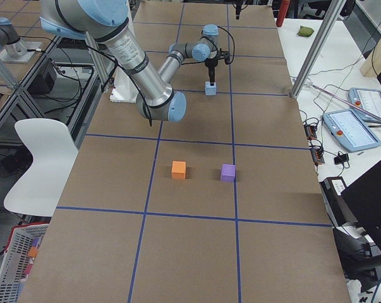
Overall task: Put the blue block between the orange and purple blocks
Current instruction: 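Lower the right gripper and grasp the light blue cube, then lift the light blue cube with the right gripper toward the purple cube, then lower the light blue cube between the purple and orange cubes, release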
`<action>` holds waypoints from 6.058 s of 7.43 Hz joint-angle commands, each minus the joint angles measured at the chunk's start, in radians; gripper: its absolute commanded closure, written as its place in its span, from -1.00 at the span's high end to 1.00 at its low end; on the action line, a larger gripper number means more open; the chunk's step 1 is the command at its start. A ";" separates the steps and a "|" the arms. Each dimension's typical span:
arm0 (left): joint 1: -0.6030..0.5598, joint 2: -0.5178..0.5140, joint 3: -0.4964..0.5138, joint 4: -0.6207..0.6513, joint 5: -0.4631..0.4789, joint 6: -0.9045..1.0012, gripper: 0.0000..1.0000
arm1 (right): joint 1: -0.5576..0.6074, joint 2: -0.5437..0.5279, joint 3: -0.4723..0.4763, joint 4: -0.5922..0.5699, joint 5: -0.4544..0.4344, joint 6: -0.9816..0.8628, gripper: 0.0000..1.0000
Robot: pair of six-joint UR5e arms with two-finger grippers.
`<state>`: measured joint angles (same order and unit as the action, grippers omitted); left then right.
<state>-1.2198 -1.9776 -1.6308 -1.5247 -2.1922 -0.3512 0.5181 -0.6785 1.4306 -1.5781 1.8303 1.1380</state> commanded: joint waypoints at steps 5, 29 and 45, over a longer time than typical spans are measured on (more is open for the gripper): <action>-0.006 0.000 -0.004 0.000 0.002 0.005 1.00 | -0.018 -0.029 -0.093 0.119 0.003 -0.006 1.00; -0.323 0.388 0.011 -0.098 -0.083 0.452 1.00 | 0.660 -0.775 0.401 0.066 0.366 -0.752 -1.00; -0.319 0.372 0.017 -0.098 -0.070 0.454 1.00 | 0.431 -0.974 0.314 0.411 0.297 -0.402 -1.00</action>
<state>-1.5389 -1.6050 -1.6143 -1.6230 -2.2626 0.1028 0.9525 -1.6522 1.7457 -1.1674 2.1275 0.7366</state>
